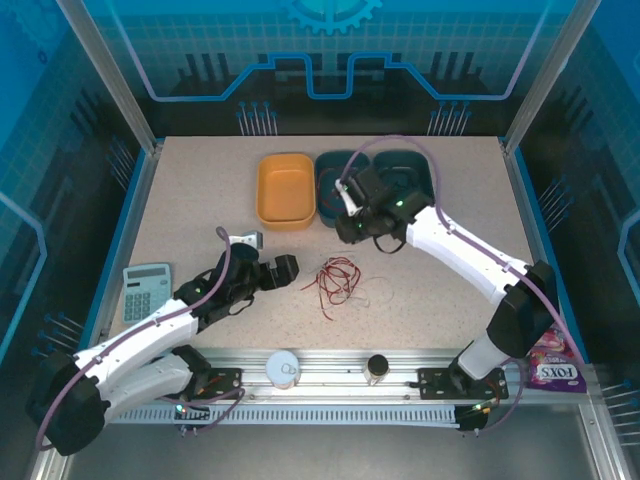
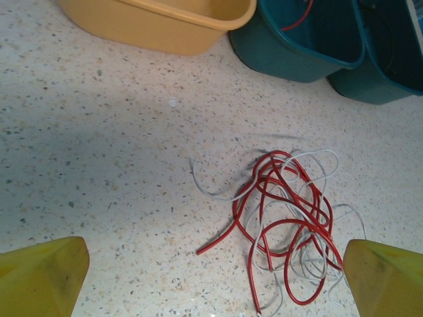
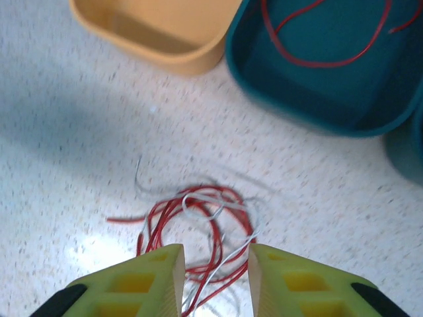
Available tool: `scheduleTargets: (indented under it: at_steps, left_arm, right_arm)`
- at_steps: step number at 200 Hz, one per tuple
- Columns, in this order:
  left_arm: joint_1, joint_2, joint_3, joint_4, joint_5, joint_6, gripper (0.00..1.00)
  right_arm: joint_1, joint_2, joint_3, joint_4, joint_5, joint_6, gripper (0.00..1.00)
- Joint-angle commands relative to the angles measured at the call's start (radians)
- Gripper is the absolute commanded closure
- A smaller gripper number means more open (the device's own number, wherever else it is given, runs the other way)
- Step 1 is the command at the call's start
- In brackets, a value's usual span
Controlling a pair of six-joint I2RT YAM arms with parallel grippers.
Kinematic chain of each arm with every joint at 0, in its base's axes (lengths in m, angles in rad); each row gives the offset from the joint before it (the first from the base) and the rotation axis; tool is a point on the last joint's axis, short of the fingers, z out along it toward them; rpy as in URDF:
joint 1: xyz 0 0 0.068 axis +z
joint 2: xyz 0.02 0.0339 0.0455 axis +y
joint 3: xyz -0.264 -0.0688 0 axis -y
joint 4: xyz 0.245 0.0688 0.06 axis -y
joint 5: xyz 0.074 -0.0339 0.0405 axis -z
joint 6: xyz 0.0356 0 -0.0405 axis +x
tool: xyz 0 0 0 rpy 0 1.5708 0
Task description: Untangle the cables
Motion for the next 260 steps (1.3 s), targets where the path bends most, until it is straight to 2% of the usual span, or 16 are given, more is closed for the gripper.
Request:
scheduleTargets:
  at_steps: [1, 28, 75, 156, 222, 260]
  left_arm:
    - [0.010, 0.003, 0.001, -0.040, -0.067, -0.053, 0.01]
    - [0.026, -0.008, -0.018, -0.060, -0.106, -0.119, 0.01]
    - [0.056, -0.032, -0.030, -0.097, -0.108, -0.122, 0.01]
    - [0.077, -0.039, -0.051, -0.092, -0.094, -0.119, 0.01]
    - [0.082, -0.029, -0.057, -0.080, -0.080, -0.117, 0.01]
    - [0.084, -0.013, -0.056, -0.063, -0.058, -0.112, 0.01]
  right_arm:
    - [0.077, -0.025, -0.025, -0.060, 0.058, 0.055, 0.69]
    - [0.162, 0.013, -0.002, -0.135, 0.103, 0.082, 0.69]
    - [0.230, 0.153, 0.119, -0.294, 0.133, 0.048, 0.68]
    - [0.223, 0.314, 0.188, -0.298, 0.060, -0.012, 0.67]
    - [0.197, 0.336, 0.155, -0.246, -0.026, -0.025, 0.69]
    - [0.184, 0.343, 0.125, -0.235, -0.031, -0.020, 0.69]
